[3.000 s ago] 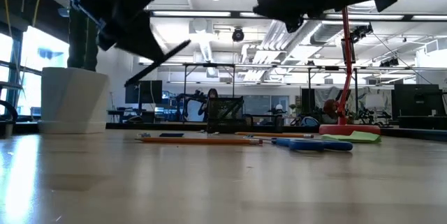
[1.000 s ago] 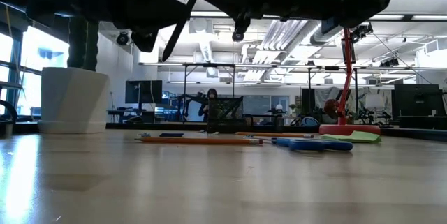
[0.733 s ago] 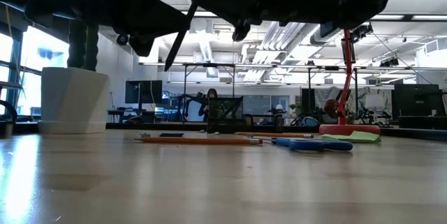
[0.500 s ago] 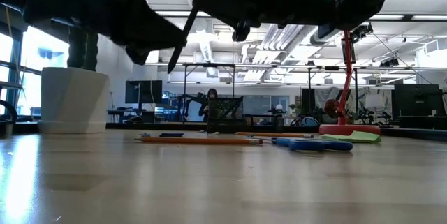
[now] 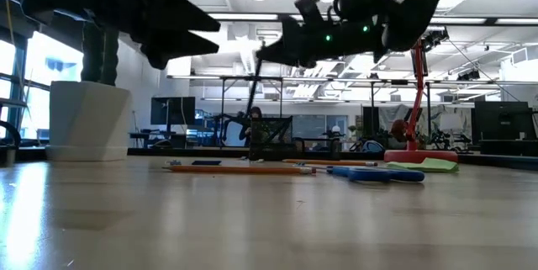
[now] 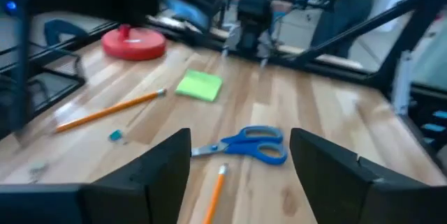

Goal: Pick and place office supplies into organizer
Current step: Put the black pen into the top left section of the desk organizer

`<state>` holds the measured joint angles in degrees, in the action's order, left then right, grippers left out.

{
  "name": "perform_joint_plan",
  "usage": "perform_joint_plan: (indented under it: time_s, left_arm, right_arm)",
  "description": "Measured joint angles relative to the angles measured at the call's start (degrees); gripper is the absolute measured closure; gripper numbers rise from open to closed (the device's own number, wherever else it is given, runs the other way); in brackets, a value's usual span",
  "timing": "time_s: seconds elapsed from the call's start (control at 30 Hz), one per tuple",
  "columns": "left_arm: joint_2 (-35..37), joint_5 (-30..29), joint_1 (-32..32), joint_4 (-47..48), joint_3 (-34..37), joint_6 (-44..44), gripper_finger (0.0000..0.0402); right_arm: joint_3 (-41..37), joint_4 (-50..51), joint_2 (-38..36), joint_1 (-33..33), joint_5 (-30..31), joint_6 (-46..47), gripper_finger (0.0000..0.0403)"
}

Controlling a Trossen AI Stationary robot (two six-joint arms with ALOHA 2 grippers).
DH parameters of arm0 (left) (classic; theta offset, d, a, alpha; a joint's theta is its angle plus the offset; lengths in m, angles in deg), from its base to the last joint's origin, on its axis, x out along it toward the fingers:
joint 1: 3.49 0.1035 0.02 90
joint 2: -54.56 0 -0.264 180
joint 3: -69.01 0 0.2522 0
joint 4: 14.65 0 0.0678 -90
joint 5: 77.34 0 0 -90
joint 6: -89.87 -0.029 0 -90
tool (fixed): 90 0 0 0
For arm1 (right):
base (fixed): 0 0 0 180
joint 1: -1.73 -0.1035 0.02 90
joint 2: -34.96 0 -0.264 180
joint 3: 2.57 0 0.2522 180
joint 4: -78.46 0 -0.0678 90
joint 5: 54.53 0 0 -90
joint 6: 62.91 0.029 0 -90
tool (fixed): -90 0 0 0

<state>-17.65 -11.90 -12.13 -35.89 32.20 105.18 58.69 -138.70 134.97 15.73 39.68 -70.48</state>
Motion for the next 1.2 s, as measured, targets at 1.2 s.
perform_joint_plan:
  time_s: [1.2]
  left_arm:
    - [-2.0, -1.2, 0.0, 1.6, 0.0, 0.2, 0.0250]
  right_arm:
    - [3.9, 8.0, 0.5, 21.3, -6.4, 1.6, 0.0358]
